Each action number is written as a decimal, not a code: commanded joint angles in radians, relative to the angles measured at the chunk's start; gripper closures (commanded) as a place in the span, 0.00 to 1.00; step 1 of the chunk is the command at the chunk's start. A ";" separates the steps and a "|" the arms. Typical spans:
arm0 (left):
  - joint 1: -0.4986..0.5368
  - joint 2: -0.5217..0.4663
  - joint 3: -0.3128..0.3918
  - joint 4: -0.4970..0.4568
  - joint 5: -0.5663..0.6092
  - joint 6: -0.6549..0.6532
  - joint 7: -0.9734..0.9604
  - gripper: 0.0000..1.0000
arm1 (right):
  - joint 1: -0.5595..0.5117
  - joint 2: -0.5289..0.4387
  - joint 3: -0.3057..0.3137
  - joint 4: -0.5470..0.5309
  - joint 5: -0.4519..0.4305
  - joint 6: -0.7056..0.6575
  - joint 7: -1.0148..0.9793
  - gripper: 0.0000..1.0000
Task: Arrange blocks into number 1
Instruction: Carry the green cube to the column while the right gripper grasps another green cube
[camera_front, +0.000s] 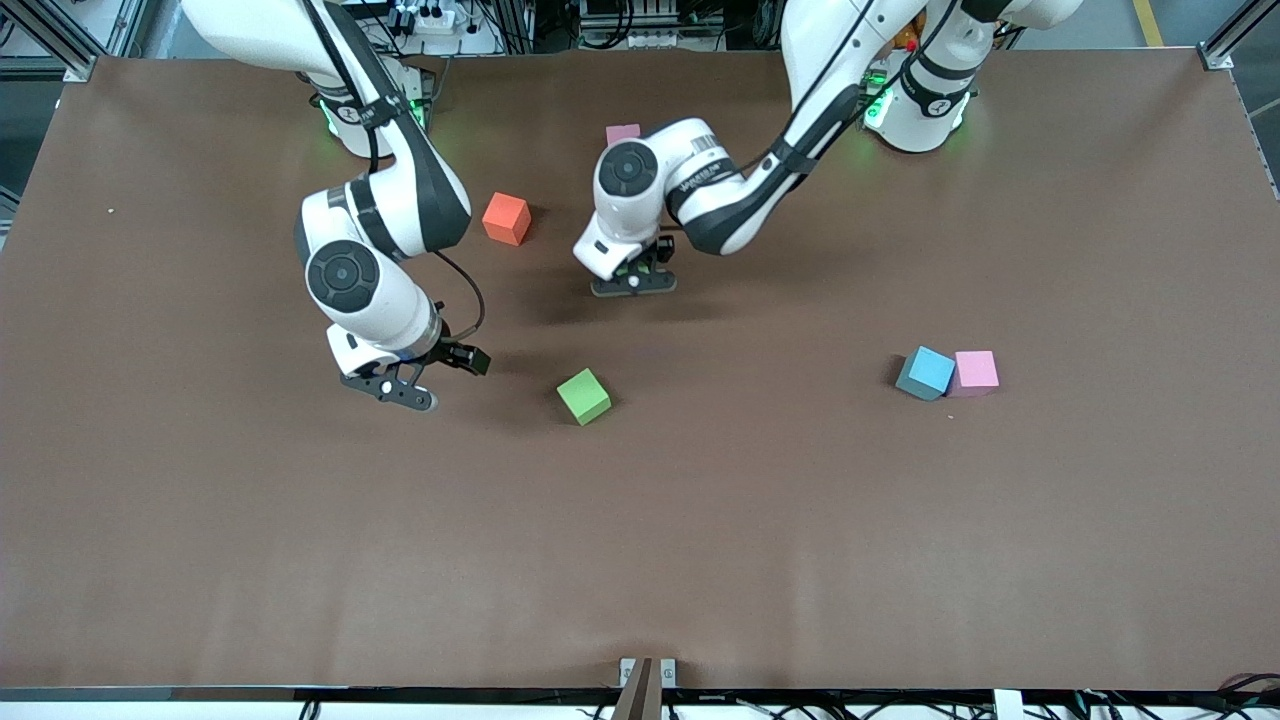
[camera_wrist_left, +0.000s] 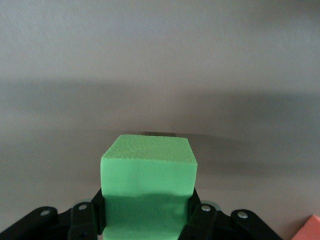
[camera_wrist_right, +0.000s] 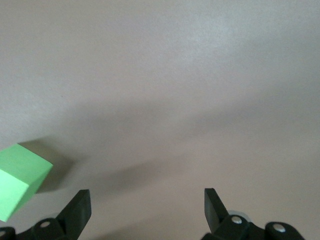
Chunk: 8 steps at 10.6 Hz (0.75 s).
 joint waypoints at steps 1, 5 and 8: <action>0.015 -0.030 -0.038 -0.041 0.042 -0.002 -0.037 1.00 | 0.000 0.049 0.006 0.108 0.022 -0.017 0.238 0.00; 0.015 -0.029 -0.044 -0.090 0.081 0.069 -0.040 1.00 | 0.044 0.143 0.007 0.225 0.052 -0.009 0.572 0.00; 0.013 -0.026 -0.055 -0.092 0.082 0.075 -0.071 1.00 | 0.078 0.248 0.009 0.335 0.053 -0.006 0.733 0.00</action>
